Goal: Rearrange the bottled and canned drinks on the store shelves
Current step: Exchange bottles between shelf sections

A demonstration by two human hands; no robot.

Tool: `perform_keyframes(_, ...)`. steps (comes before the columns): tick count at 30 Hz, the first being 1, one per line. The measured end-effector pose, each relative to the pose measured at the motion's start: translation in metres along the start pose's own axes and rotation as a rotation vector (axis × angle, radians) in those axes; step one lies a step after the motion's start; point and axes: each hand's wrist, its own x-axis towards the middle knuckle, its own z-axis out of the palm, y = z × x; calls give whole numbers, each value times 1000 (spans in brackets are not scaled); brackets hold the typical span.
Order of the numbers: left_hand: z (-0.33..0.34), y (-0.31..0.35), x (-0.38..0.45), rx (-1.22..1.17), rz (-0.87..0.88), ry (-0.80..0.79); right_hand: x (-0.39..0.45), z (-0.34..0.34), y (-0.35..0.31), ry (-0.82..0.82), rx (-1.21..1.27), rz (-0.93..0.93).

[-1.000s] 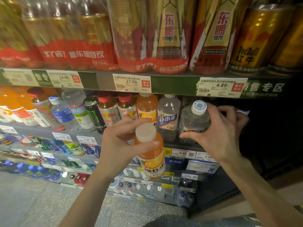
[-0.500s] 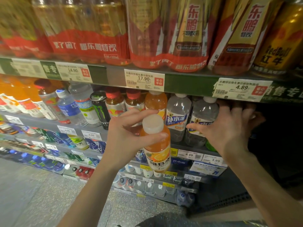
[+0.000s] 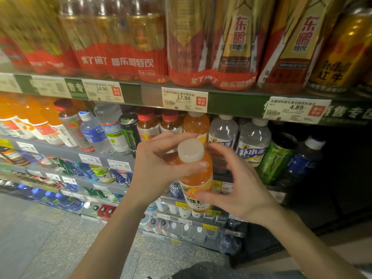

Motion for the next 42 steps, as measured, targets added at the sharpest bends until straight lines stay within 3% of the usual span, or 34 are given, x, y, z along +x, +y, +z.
perform_keyframes(2, -4, 4, -4, -30, -10, 0, 7, 13, -7, -56, 97, -25)
perform_keyframes(5, -16, 9, -12, -56, -4, 2, 14, 29, -21, -6, 200, -41)
perform_keyframes(10, -58, 7, -29, -43, -33, -61, 29, 57, -42, -15, 235, -79)
perform_keyframes(19, -175, -39, -81, 49, -308, -193, 64, 145, -88, -2, 242, -33)
perform_keyframes(33, -349, -76, -84, 142, -290, -146, 126, 305, -162, 101, 326, 60)
perform_keyframes(42, -374, -90, -62, 183, -245, -215, 143, 330, -166, 67, 346, 174)
